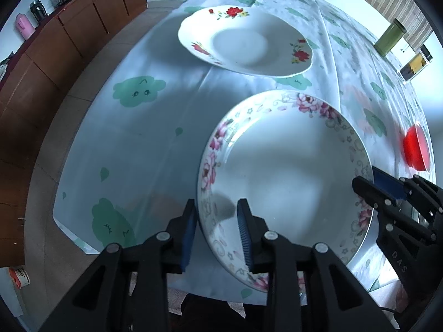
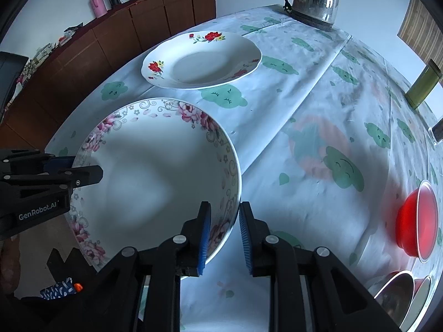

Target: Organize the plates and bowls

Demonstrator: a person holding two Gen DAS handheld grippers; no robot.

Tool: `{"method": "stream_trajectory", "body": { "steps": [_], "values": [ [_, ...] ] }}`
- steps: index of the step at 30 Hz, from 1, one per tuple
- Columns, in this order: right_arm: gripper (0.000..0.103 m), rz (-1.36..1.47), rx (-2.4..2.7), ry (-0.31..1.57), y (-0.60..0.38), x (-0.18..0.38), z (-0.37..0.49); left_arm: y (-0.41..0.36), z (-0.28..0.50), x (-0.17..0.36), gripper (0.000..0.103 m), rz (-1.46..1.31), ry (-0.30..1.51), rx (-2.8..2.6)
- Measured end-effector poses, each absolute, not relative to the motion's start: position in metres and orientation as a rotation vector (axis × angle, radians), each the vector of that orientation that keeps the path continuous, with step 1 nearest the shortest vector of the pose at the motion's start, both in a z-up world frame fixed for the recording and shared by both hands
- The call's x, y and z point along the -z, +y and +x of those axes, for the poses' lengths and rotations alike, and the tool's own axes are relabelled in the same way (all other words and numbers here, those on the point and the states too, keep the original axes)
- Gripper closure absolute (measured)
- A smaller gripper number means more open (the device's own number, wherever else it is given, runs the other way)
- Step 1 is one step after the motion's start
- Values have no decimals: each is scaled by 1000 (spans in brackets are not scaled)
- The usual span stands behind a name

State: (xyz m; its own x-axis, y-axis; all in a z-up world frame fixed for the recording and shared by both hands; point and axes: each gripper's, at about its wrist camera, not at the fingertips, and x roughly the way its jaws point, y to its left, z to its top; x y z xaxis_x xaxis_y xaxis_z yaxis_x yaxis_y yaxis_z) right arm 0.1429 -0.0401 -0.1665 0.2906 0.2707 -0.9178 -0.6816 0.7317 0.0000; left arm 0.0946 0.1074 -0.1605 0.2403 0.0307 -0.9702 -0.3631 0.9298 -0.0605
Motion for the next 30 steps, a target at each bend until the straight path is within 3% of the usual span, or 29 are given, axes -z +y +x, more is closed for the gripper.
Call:
{"method": "stream_trajectory", "body": {
  "steps": [12,16,20,30],
  "values": [
    [62,-429,-693,1087,-41,159,140,101,97,159,64,-274,1304,-280],
    [49,-419,-701,1069,-42,153,142,99,97,154,56,-273,1284,-281],
    [49,-400,-704,1060,-43,148,146,97,99,151,45,-261,1268,-283],
    [48,-372,-694,1073,-43,147,163,101,106,148,35,-271,1261,-299]
  ]
}}
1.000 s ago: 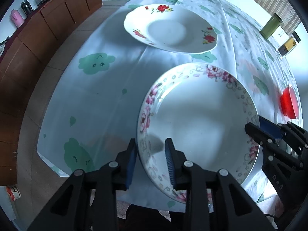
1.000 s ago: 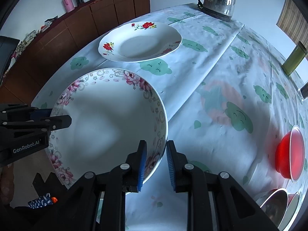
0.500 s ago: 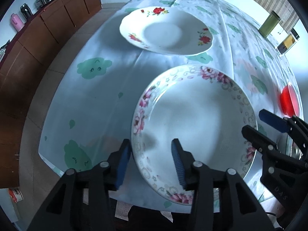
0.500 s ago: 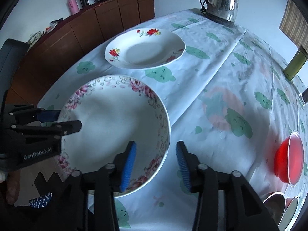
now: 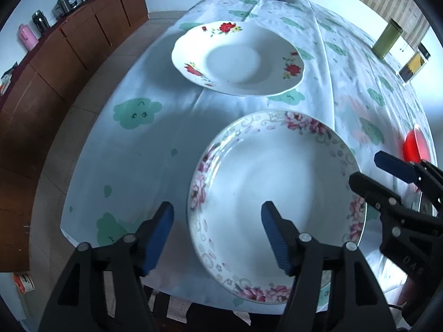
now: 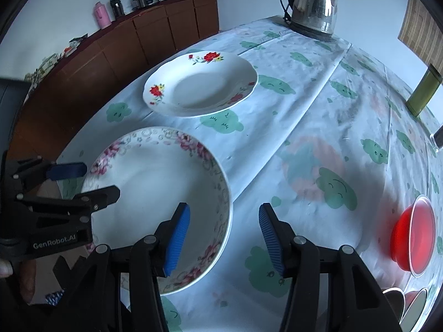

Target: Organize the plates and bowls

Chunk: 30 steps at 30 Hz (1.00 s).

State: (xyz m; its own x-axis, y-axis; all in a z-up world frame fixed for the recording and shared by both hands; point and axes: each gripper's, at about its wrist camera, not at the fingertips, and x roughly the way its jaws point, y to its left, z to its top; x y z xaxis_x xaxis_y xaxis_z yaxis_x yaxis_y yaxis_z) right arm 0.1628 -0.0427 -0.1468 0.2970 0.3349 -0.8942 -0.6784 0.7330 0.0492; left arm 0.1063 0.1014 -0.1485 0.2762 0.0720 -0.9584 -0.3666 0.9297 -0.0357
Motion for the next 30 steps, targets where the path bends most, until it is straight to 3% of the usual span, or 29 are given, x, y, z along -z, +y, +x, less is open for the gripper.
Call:
{"method": "stream_trajectory", "body": {
  "steps": [30],
  "values": [
    [48,-150,-693,1194,-17,139,249,171,172,127,35,-266,1217,-366]
  ]
}}
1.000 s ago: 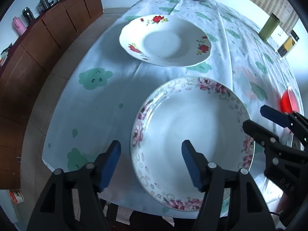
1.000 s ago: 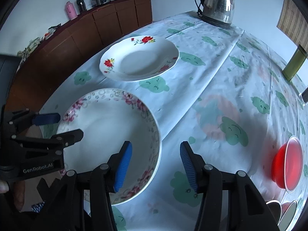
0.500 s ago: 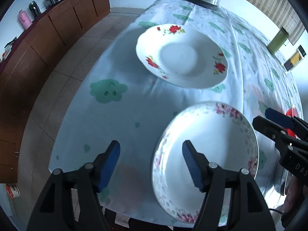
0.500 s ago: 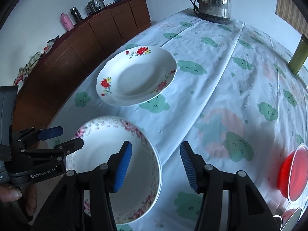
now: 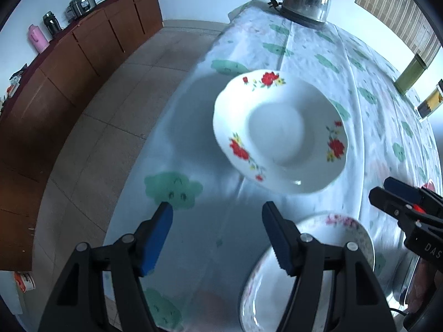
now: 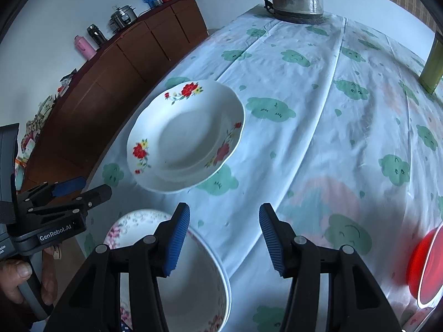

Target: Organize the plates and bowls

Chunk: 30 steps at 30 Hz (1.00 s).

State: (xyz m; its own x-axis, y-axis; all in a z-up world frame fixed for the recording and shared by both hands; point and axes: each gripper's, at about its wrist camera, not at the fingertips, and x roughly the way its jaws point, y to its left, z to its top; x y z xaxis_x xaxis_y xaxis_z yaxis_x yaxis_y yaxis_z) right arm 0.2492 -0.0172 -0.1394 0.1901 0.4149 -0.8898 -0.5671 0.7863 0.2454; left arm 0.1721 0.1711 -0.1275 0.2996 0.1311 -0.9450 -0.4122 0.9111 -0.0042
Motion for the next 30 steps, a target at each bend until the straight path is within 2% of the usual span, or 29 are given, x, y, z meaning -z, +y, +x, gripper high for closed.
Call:
{"method": "stream_trajectory", "body": {
  "steps": [30],
  "values": [
    [48,-90,-666,1287,30,170,334,200,258,152,35,-254,1263,-353]
  ]
}}
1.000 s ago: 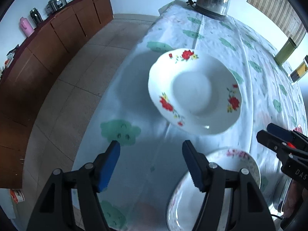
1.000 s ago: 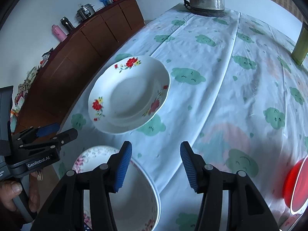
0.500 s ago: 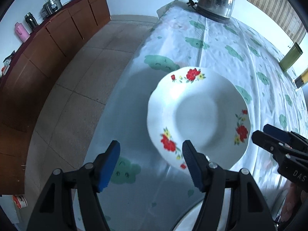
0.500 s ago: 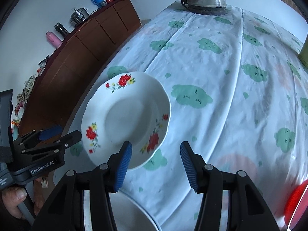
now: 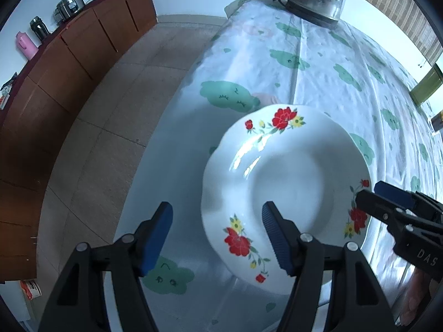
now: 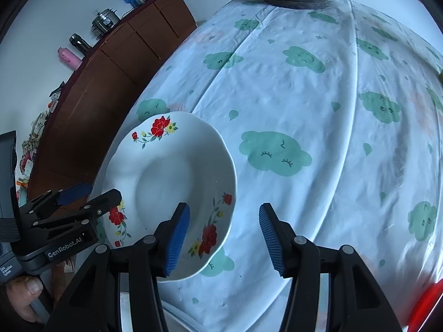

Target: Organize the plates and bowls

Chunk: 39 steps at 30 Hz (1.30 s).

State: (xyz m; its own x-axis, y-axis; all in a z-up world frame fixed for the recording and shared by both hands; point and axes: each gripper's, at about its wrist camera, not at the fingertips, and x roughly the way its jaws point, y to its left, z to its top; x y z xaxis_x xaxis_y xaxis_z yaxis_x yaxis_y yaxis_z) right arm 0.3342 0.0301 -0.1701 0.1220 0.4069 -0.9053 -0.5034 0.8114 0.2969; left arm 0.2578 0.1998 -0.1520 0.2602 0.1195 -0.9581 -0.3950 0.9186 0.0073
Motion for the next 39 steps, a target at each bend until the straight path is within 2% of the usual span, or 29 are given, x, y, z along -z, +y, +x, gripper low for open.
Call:
{"method": "stream_trajectory", "body": {
  "steps": [7,12,14,18,21,27,39],
  "values": [
    [49,-89,-663,1297,37,176,340,200,265,154,35,-250,1268,-341],
    [58,-96,-654,1303,41,179,342,197,267,156,36,-241,1270,-330],
    [66,-102,-657,1306,42,180,341,196,267,158,40,-245,1274,-323],
    [68,-110,-662,1309,45,182,339,195,269,162,59,-258,1289,-306],
    [76,-116,-664,1313,45,184,339,194,268,163,61,-243,1292,-312],
    [81,-134,-664,1315,46,186,340,193,267,164,74,-197,1296,-352],
    [81,-140,-667,1319,47,186,340,193,269,166,77,-173,1306,-372]
  ]
}}
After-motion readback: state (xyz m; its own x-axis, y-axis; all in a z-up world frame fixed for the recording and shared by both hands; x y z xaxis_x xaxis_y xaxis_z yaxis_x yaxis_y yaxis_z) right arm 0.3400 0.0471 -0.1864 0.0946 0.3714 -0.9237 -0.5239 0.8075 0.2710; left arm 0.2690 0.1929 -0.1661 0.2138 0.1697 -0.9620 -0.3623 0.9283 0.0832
